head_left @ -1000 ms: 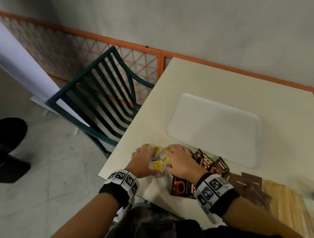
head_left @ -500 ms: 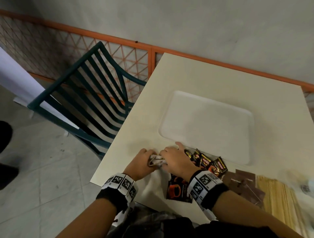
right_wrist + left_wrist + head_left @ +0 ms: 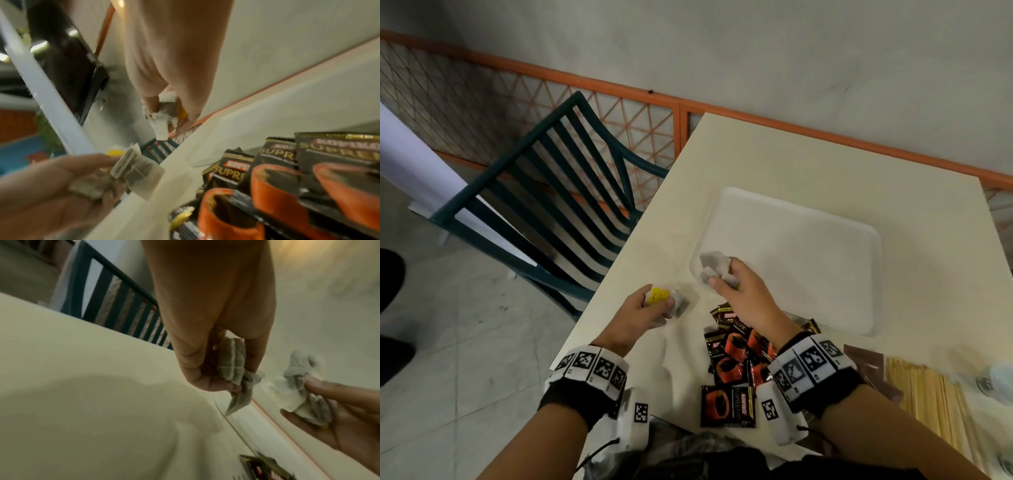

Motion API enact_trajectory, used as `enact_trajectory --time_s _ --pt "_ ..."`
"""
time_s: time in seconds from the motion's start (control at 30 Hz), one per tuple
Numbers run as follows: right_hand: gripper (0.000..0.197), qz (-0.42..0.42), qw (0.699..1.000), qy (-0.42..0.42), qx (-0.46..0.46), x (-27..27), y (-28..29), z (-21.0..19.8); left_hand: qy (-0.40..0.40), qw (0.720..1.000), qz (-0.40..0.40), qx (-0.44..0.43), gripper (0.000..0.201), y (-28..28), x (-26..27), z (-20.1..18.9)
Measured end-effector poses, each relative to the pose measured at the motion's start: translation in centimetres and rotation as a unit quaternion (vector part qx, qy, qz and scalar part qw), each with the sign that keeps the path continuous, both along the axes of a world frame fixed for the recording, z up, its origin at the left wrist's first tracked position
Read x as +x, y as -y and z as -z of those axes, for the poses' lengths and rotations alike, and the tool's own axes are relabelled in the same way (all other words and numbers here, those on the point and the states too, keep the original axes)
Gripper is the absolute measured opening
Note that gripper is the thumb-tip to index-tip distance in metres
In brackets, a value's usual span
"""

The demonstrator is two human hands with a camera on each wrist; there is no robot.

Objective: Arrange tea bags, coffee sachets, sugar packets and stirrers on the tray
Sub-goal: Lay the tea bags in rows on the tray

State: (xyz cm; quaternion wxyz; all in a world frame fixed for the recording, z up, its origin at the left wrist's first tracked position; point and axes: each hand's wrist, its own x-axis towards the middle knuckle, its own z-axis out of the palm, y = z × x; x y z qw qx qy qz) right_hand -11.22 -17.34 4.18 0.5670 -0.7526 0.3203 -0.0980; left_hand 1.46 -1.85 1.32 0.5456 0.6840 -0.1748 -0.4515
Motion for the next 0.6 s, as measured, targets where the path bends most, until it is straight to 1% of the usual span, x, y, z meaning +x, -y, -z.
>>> enact_trajectory --time_s 0.03,0.07,0.13,0.2,0.3,0.37,0.5,0.6 --pt "0.031 0.02 0.996 0.03 0.076 0.0 0.2 -0.2 -0.023 1.0 -0.015 -0.012 0.003 0.1 -0.1 -0.2" --pt "0.03 0.039 0.984 0.058 0.161 0.1 0.4 -0.3 -0.05 0.998 -0.03 -0.021 0.006 0.2 -0.2 -0.4" --pt "0.025 0.061 0.945 0.095 0.306 0.0 0.5 -0.6 -0.112 0.991 -0.058 -0.036 0.008 0.6 -0.3 -0.8" --pt "0.019 0.071 0.917 0.095 0.38 -0.2 0.5 -0.7 -0.141 0.987 -0.066 -0.042 0.01 1.1 -0.5 -1.0" --pt "0.02 0.065 0.898 0.059 0.432 -0.5 0.0 -0.3 -0.15 0.985 -0.067 -0.054 0.012 2.2 -1.2 -1.4" --pt "0.025 0.057 0.888 0.041 0.455 -0.5 -0.4 0.0 -0.139 0.986 -0.061 -0.067 0.014 2.9 -1.8 -1.7" --pt "0.036 0.053 0.885 0.03 0.462 -0.1 -0.9 0.0 -0.101 0.989 -0.06 -0.095 0.015 3.6 -2.7 -2.0" --pt "0.033 0.04 0.88 0.044 0.472 0.2 -1.1 -0.2 -0.082 0.989 -0.063 -0.103 0.014 3.9 -3.0 -1.8"
